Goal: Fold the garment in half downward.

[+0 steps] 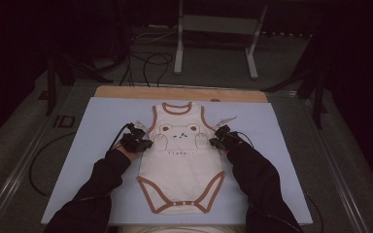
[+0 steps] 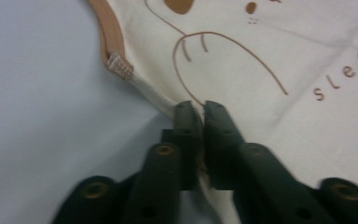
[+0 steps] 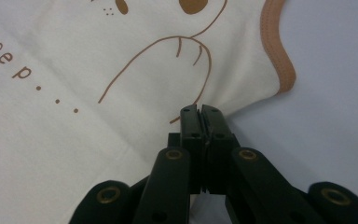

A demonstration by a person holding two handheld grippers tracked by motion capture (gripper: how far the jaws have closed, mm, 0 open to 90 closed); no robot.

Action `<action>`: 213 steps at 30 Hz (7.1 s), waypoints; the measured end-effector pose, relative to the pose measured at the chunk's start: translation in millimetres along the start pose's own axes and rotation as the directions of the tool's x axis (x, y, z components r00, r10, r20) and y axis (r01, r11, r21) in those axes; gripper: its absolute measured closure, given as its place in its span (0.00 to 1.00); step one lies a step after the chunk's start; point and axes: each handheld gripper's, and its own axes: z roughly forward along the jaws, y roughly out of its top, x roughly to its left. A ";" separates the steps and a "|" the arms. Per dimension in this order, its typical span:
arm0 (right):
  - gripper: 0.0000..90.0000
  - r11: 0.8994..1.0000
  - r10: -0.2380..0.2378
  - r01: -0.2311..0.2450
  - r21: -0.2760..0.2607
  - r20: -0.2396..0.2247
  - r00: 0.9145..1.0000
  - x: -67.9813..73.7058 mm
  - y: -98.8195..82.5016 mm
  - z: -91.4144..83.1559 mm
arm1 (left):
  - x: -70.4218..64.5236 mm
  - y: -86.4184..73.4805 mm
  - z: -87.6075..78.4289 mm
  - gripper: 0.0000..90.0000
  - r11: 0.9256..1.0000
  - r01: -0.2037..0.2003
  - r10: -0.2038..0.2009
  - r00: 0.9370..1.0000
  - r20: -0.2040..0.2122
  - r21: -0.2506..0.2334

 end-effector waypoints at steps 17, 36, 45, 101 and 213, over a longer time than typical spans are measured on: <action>1.00 1.000 0.007 -0.007 -0.023 -0.021 1.000 -1.5 6.2 -15.5 | 1.6 6.4 -9.3 1.00 1.000 -0.030 0.030 0.999 0.026 0.002; 1.00 0.996 -0.043 0.040 -0.084 -0.025 0.999 10.6 7.5 -45.6 | -4.6 5.8 -30.5 1.00 0.997 -0.069 0.069 0.997 0.031 -0.030; 1.00 0.993 -0.045 0.040 -0.109 -0.041 0.998 17.8 3.0 -56.0 | -16.2 3.7 -43.0 1.00 0.995 -0.093 0.095 0.995 0.041 -0.047; 1.00 0.992 -0.101 0.089 -0.091 -0.135 0.986 86.4 -72.0 -104.2 | -82.4 -59.0 -89.3 1.00 0.966 -0.258 0.259 0.956 0.140 -0.029; 0.11 0.968 -0.158 0.121 -0.219 -0.160 0.974 72.1 -41.8 -135.1 | -55.4 -34.0 -108.5 0.00 0.953 -0.281 0.303 0.902 0.309 -0.116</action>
